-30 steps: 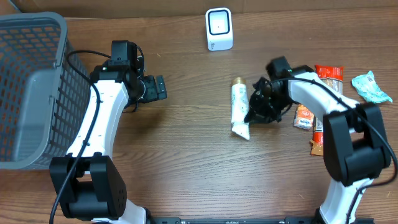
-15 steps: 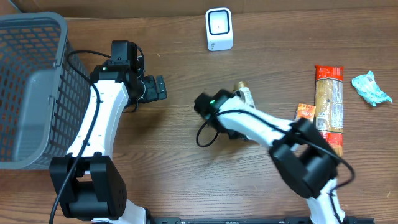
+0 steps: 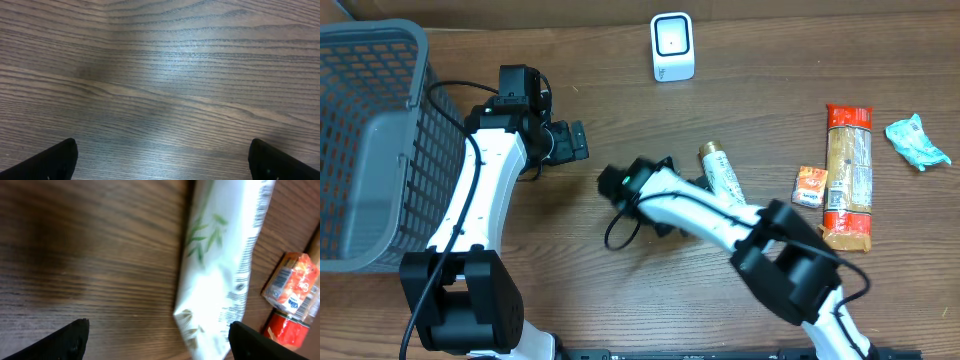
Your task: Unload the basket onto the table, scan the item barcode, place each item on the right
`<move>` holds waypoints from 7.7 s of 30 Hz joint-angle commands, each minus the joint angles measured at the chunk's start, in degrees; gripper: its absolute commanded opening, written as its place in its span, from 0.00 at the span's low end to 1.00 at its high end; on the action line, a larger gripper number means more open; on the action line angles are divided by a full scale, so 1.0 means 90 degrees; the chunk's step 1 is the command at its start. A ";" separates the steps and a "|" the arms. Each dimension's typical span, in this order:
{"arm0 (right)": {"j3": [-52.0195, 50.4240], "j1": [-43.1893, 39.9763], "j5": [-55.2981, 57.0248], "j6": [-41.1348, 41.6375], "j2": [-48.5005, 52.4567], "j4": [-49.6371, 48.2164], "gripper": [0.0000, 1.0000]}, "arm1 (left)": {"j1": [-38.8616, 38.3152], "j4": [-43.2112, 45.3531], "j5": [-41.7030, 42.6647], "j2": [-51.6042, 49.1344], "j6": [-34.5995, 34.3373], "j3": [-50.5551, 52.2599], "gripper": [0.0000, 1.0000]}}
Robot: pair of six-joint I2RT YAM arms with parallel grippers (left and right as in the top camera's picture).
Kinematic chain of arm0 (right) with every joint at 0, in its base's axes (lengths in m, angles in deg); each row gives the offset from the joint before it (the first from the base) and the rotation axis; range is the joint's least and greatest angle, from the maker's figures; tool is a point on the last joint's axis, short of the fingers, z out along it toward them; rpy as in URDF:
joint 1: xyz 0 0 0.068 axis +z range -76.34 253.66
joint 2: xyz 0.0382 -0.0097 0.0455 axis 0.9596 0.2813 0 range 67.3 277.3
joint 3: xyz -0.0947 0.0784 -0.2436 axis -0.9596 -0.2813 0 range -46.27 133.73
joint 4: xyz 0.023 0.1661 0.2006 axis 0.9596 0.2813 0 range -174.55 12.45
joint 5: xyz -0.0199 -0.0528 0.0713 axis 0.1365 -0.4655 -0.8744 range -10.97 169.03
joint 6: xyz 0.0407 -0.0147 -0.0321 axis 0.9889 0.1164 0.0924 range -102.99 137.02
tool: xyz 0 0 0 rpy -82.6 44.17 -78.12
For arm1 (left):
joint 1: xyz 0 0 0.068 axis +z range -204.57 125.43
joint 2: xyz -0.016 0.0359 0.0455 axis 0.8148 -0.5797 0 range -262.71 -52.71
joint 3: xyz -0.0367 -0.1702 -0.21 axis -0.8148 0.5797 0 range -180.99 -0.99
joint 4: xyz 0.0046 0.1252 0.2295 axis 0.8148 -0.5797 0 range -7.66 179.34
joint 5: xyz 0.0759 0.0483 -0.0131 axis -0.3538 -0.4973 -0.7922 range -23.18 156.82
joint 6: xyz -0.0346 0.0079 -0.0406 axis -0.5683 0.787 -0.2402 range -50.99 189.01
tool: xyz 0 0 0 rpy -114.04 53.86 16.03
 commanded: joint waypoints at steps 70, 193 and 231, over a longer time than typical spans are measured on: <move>-0.0532 -0.1778 -0.5916 -0.2407 -0.1319 -0.1552 0.04 | -0.0012 0.0000 -0.0041 0.0056 0.0119 -0.0070 1.00; 0.0544 -0.2171 -0.3667 -0.1702 0.0080 0.0121 0.04 | -0.0017 0.0000 -0.0041 0.0056 0.0121 -0.0070 0.99; 0.0017 -0.3507 -0.5486 -0.2890 -0.0420 -0.1287 0.90 | -0.0017 0.0000 -0.0041 0.0056 0.0119 -0.0070 1.00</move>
